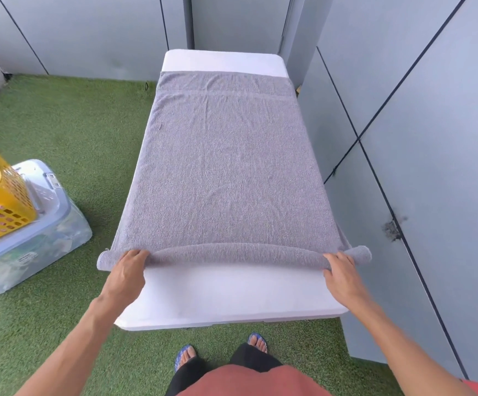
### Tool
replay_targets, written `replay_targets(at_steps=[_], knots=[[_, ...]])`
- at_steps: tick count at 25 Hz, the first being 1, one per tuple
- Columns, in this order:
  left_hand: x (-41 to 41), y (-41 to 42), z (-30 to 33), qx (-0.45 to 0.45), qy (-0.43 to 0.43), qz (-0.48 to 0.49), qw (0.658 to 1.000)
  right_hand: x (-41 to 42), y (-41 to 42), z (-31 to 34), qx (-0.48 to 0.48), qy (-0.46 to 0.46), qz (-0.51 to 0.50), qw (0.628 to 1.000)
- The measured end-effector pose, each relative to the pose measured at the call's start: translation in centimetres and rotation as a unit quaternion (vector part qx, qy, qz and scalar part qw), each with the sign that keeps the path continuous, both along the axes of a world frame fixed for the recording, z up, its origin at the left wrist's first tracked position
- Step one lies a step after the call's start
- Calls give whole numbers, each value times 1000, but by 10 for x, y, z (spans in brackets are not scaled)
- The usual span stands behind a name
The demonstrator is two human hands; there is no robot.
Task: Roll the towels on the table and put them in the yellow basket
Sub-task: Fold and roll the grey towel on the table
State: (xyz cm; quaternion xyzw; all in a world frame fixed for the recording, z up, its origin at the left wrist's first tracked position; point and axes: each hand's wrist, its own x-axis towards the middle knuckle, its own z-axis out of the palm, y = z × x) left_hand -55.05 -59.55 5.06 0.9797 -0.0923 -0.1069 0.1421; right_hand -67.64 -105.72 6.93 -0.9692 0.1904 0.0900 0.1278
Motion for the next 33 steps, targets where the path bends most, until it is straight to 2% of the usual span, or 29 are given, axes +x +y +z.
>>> replay_targets(at_steps=[2,4,6,7,9,12,14,16,20,25,27,29,31,32,33], knots=[[-1,4,2,9,79,-11,997,-8,-9,8,45,28,3,999],[10,5,6,-31,118,36,992,7,-21,17,125,50,-60,989],[23,1,12,-88,74,97,989,28,-25,23,199,16,-142,970],[24,-1,17,-75,24,101,992,33,-23,22,198,-28,-161,967],[12,-7,19,-9,-85,63,994,25,-10,14,123,-97,-147,977],[-33,-10,-1,7,-152,26,988,-17,20,-13,-52,-98,-46,993],[-48,-9,-16,33,-157,-6,987,-33,26,-27,-82,-82,-8,993],[-37,-9,-17,39,-151,-21,988,-19,19,-30,-56,-67,-12,996],[3,-18,2,9,-82,3,997,23,4,-16,-21,-41,-22,999],[-17,4,6,-19,6,-3,1000,-14,3,-4,1,5,16,1000],[-8,12,13,-24,86,-4,996,-14,-4,6,37,36,20,998],[16,14,18,-42,146,9,988,9,-12,17,121,59,-20,991],[30,8,25,-71,103,39,991,25,-9,23,178,10,-76,981],[29,3,26,-63,44,47,996,26,-3,23,148,-41,-87,984],[22,-2,26,-40,-25,46,998,21,5,17,76,-87,-90,989]])
